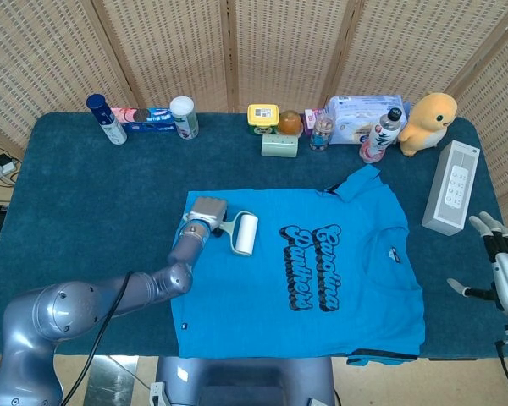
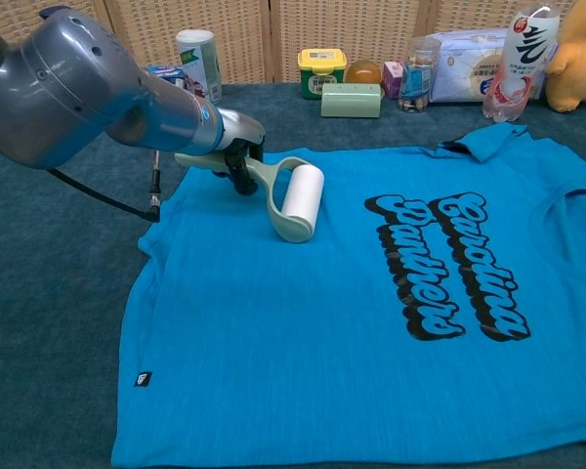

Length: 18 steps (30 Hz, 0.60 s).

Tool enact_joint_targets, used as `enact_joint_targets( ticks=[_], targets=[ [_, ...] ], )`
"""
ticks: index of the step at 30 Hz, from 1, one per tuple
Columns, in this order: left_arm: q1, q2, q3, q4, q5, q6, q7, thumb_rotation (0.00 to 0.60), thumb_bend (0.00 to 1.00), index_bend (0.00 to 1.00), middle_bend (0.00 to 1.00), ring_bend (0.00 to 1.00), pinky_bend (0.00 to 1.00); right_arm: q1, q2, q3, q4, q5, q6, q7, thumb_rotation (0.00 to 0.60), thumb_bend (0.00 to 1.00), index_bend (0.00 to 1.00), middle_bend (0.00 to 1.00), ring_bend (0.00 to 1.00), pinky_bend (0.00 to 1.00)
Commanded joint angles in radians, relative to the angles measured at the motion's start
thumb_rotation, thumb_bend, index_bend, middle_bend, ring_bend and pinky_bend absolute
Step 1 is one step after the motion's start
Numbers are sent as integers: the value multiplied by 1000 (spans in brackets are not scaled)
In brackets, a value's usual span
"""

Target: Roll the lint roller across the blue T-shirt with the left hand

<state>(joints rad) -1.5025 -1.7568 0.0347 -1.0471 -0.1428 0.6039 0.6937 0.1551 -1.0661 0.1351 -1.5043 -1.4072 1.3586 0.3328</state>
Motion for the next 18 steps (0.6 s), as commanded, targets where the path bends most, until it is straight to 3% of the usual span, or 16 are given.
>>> enact_joint_targets(
  ticks=[1, 18],
  targets=[
    [-7, -14, -17, 7, -1, 7, 13, 600, 1000, 1000, 957, 826, 967, -1, 2, 0, -1, -1, 2, 3, 600, 0, 73, 0, 0, 0],
    [-31, -95, -146, 61, 45, 31, 49, 600, 1000, 1000, 957, 826, 967, -6, 11, 1, -1, -4, 9, 27, 600, 0, 73, 0, 0, 0]
  ],
)
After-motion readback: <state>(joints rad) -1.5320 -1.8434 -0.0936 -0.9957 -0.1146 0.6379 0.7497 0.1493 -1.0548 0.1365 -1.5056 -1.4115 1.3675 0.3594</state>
